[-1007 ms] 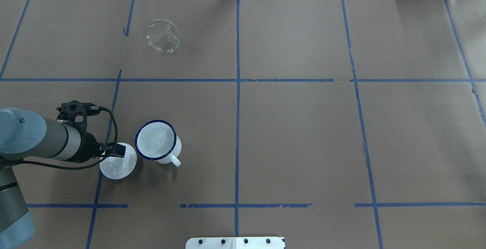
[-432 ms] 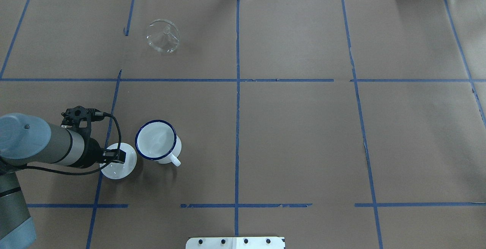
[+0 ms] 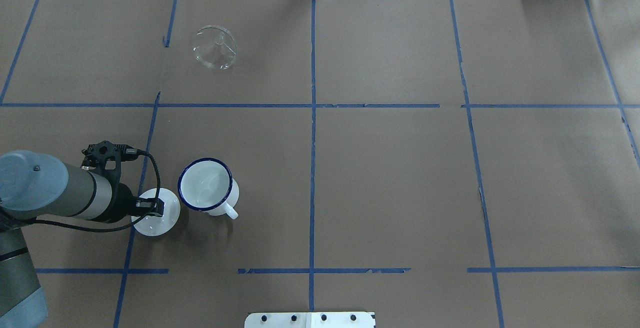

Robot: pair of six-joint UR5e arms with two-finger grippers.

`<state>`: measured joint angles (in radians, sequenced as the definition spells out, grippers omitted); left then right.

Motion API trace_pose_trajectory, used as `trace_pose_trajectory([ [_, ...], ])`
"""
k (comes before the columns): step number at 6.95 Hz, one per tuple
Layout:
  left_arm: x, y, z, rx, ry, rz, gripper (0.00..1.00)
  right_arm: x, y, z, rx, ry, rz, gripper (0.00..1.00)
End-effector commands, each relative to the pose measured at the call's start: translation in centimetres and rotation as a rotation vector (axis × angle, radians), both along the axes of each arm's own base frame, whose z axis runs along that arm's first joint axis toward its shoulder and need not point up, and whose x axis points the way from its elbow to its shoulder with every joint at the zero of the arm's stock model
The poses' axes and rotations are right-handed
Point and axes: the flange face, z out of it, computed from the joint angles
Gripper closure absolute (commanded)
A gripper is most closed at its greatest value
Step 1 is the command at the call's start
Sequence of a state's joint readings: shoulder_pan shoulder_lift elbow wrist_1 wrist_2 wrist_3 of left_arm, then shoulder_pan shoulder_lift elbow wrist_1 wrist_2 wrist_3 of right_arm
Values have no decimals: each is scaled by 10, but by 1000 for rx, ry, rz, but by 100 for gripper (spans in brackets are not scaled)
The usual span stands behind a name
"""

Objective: Remove funnel from cup
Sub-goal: 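Lift the white lid with the left gripper and carry it over the mug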

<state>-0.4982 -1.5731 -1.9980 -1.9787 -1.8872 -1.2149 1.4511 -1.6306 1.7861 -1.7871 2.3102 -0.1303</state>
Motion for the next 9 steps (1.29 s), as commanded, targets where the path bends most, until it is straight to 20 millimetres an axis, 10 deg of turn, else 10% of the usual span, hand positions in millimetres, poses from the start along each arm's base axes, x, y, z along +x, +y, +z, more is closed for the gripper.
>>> trace_pose_trajectory([
  [1, -1, 0, -2, 2, 3, -1, 60, 0, 0, 0, -1, 0, 0, 0],
  [3, -5, -1, -9, 8, 15, -7, 100, 0, 0, 0, 1, 0, 0, 0],
  [8, -96, 38, -59, 35, 75, -27, 100, 0, 0, 0, 1, 0, 0, 0],
  [9, -79, 27, -81, 24, 55, -30, 100, 0, -1, -1, 2, 0, 0, 0],
])
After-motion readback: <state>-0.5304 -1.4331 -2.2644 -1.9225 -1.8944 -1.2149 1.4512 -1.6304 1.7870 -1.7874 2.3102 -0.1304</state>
